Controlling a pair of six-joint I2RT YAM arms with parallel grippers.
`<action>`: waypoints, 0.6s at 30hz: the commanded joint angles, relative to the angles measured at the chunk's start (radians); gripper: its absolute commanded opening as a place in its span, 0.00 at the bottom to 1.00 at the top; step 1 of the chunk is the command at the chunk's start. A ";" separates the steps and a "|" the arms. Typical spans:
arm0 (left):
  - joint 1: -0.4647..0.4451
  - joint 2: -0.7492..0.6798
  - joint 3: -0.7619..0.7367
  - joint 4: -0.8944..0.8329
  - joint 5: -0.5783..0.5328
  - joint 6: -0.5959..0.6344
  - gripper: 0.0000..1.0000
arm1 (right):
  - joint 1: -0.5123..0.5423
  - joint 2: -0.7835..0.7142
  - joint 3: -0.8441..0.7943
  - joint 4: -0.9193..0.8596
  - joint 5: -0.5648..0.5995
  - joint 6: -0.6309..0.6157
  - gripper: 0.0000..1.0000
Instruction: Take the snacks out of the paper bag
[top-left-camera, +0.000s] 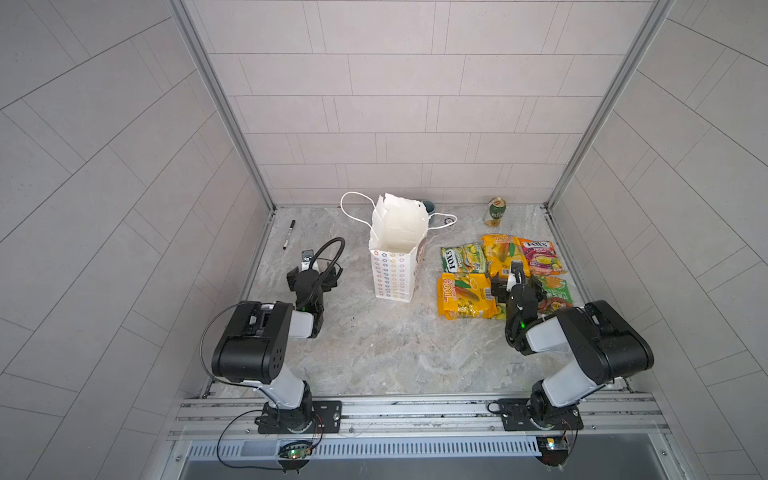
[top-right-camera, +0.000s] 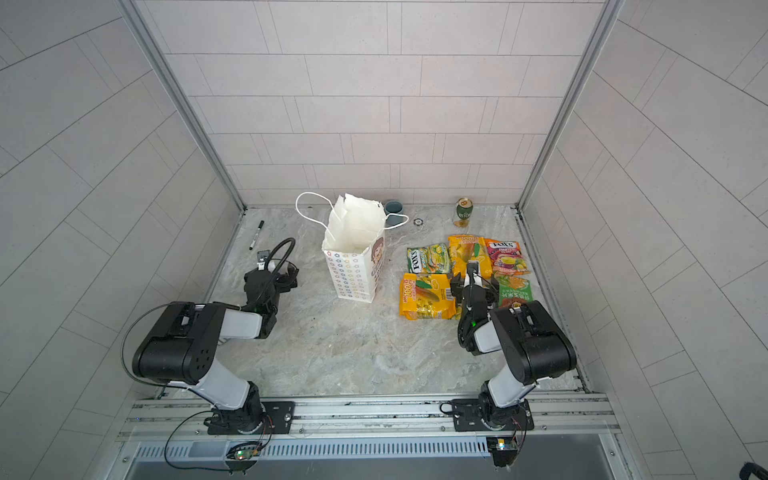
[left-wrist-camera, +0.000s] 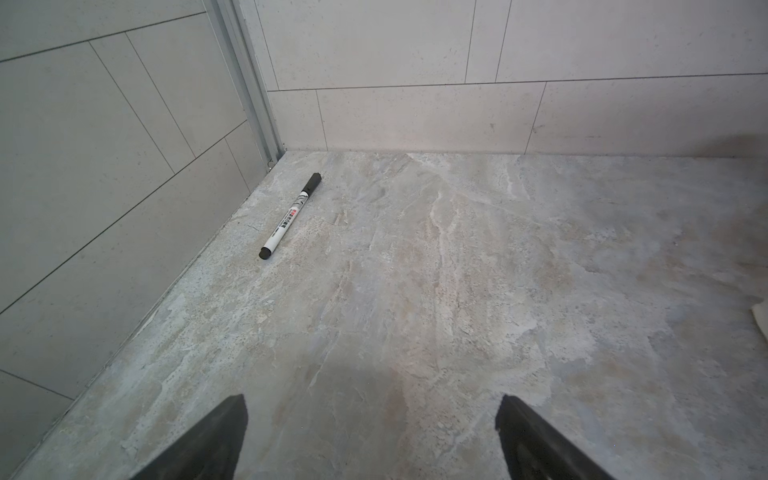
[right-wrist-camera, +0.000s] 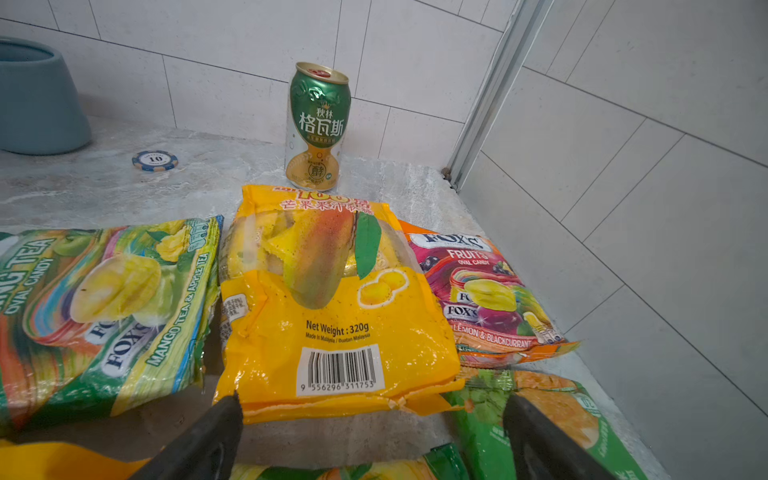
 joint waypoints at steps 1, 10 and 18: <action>0.007 -0.014 0.003 -0.045 0.004 -0.009 1.00 | -0.034 -0.010 0.060 -0.092 -0.088 0.023 1.00; 0.005 -0.015 0.003 -0.046 0.001 -0.007 1.00 | -0.062 -0.013 0.105 -0.187 -0.101 0.050 0.99; 0.005 -0.015 0.005 -0.049 0.003 -0.007 1.00 | -0.059 -0.006 0.106 -0.180 -0.096 0.048 0.99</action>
